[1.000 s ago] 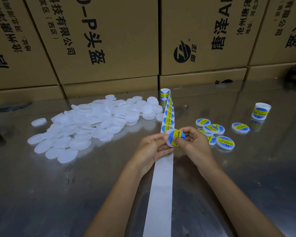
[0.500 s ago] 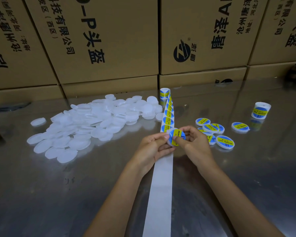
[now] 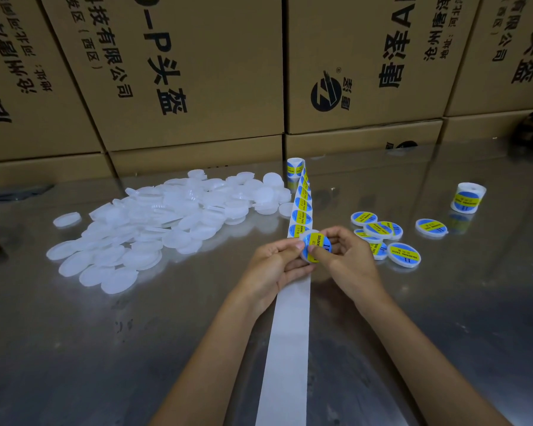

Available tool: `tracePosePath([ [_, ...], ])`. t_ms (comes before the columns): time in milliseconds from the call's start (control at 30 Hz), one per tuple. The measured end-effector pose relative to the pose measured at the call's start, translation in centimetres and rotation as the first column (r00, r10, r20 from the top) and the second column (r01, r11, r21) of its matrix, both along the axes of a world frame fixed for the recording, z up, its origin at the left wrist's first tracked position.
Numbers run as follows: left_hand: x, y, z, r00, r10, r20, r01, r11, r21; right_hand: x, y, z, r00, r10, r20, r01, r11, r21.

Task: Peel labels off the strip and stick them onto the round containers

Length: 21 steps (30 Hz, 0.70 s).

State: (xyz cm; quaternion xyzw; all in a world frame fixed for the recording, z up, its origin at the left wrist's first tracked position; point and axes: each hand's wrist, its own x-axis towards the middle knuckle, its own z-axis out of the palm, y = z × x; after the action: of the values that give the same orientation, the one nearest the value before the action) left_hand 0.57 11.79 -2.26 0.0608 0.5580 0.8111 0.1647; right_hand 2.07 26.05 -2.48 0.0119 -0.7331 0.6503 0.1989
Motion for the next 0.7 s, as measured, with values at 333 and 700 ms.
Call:
tracePosePath([
  [333,0.17,0.02,0.18,1.0,0.0,0.002,0.0,1.0,-0.006,-0.17,0.14,-0.3,1.0,0.022,-0.001,-0.022,1.0,-0.022],
  [700,0.49,0.25,0.68,0.998,0.059,0.012,-0.059,0.998,0.01,-0.09,-0.19,-0.94,0.957,-0.126,-0.262,0.225,0.893,0.391],
])
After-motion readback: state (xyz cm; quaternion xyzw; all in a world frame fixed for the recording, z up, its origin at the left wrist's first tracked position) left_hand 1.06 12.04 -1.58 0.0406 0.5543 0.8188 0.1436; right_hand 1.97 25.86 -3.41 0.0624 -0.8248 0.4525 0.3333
